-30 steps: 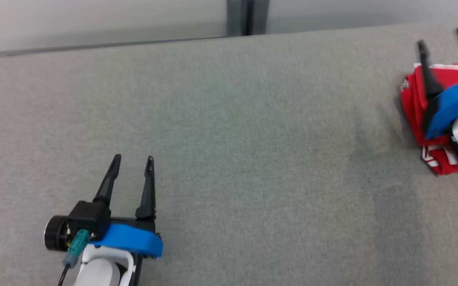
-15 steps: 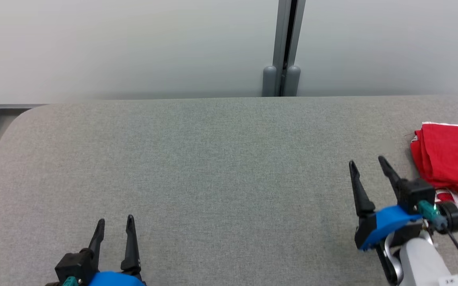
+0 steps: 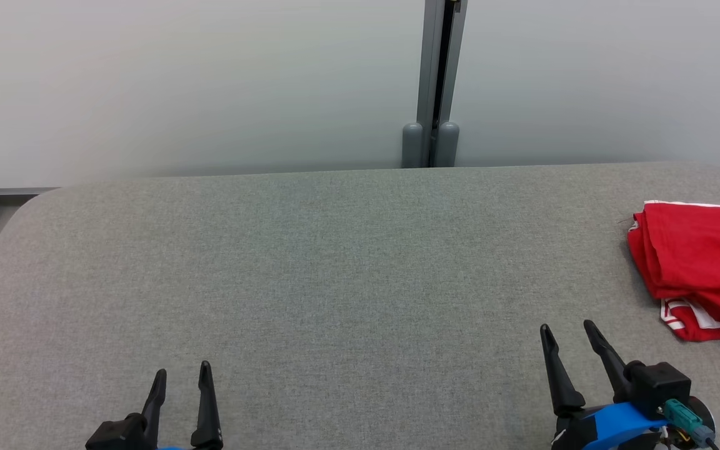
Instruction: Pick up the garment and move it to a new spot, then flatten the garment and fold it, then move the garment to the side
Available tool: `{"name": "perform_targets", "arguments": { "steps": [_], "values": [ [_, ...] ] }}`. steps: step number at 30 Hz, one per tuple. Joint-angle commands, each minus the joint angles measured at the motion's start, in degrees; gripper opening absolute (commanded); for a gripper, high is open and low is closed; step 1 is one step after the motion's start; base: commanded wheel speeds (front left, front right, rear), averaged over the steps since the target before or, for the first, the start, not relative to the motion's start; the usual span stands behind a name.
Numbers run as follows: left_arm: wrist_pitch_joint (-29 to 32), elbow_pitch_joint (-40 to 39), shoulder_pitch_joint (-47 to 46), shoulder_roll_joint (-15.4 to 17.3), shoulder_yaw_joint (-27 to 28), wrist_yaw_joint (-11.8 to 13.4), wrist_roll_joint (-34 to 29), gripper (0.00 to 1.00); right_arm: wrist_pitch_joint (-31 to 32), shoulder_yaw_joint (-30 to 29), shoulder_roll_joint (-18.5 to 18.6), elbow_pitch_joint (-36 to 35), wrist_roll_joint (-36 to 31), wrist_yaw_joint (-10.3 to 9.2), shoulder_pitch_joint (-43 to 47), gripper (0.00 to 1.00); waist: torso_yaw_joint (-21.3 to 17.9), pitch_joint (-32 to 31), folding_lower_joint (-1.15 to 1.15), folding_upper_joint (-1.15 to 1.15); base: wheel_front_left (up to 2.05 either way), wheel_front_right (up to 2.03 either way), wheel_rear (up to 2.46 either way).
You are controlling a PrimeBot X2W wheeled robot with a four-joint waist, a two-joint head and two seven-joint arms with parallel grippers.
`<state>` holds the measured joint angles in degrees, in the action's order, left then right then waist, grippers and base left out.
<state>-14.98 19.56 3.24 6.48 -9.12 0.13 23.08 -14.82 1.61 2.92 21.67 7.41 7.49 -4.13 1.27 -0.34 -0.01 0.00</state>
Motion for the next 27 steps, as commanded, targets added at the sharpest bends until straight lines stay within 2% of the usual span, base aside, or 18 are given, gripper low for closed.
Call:
{"name": "perform_targets", "arguments": {
  "steps": [1,22,23,27],
  "values": [
    [-0.3,-0.5,0.0,-0.2,0.3,0.0,-0.9,1.0,-0.4,-0.1,0.0,-0.5,-0.1,0.0,1.1,1.0,-0.1,0.0,0.01,0.0,0.0,0.0,0.0],
    [-0.3,-0.6,-1.1,-0.4,0.6,0.5,-4.3,1.0,-0.4,-0.6,0.0,-1.4,-0.2,0.0,1.4,1.0,0.2,0.3,0.01,0.0,0.0,0.0,0.0],
    [0.0,-0.6,-0.2,-0.5,0.7,0.4,-4.1,0.0,-0.2,-0.5,0.0,-1.1,-0.4,0.0,0.8,0.0,0.2,0.3,0.01,0.0,0.0,0.0,0.0],
    [0.4,1.2,0.5,-1.0,0.8,0.4,-3.7,0.0,0.3,-0.5,-0.1,0.7,0.0,0.0,1.3,0.0,0.2,0.3,0.01,0.0,0.0,0.0,0.0]
  ]
}}
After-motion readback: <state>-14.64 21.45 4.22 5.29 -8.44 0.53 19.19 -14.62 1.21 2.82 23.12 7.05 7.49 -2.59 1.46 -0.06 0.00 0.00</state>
